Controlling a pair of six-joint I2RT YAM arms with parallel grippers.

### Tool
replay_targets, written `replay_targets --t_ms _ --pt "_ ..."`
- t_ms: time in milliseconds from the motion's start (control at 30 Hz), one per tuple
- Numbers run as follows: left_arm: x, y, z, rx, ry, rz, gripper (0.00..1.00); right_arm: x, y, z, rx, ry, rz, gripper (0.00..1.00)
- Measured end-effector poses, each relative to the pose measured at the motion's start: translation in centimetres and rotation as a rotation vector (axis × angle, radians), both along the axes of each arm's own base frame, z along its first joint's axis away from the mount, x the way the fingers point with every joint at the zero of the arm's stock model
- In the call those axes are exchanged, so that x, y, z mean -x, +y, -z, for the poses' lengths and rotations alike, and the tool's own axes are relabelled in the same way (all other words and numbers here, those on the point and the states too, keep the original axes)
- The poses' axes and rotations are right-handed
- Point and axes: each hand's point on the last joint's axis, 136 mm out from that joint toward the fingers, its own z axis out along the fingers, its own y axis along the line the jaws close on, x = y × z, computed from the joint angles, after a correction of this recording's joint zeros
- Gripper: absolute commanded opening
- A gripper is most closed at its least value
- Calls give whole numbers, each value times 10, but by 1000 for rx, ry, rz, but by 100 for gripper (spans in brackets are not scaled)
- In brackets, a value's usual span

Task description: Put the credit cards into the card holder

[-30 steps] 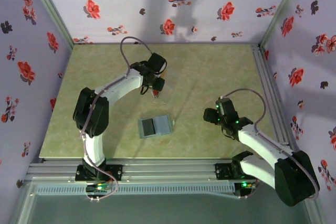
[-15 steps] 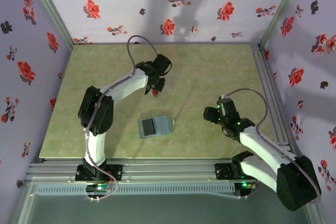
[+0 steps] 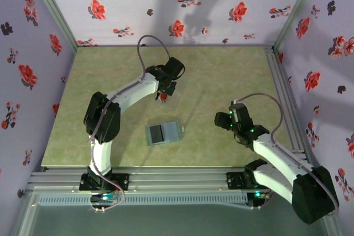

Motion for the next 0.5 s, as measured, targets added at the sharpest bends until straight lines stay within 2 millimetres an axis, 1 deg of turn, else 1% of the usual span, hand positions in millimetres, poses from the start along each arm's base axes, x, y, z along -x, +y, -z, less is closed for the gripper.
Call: replay_targets --t_ms 33,100,267,367,500 --pt "0 0 0 -1 1 1 52 0 0 0 0 -1 0 75" --pt "1 -1 0 -4 1 7 54 0 0 0 -1 -1 0 75" --pt "3 -4 0 -8 0 22 50 0 0 0 -1 -1 0 75" --pt "3 -3 0 -21 -7 18 46 0 0 -1 -1 -2 0 75" --pt "1 2 2 -59 -18 13 47 0 0 -1 -1 -3 -1 75"
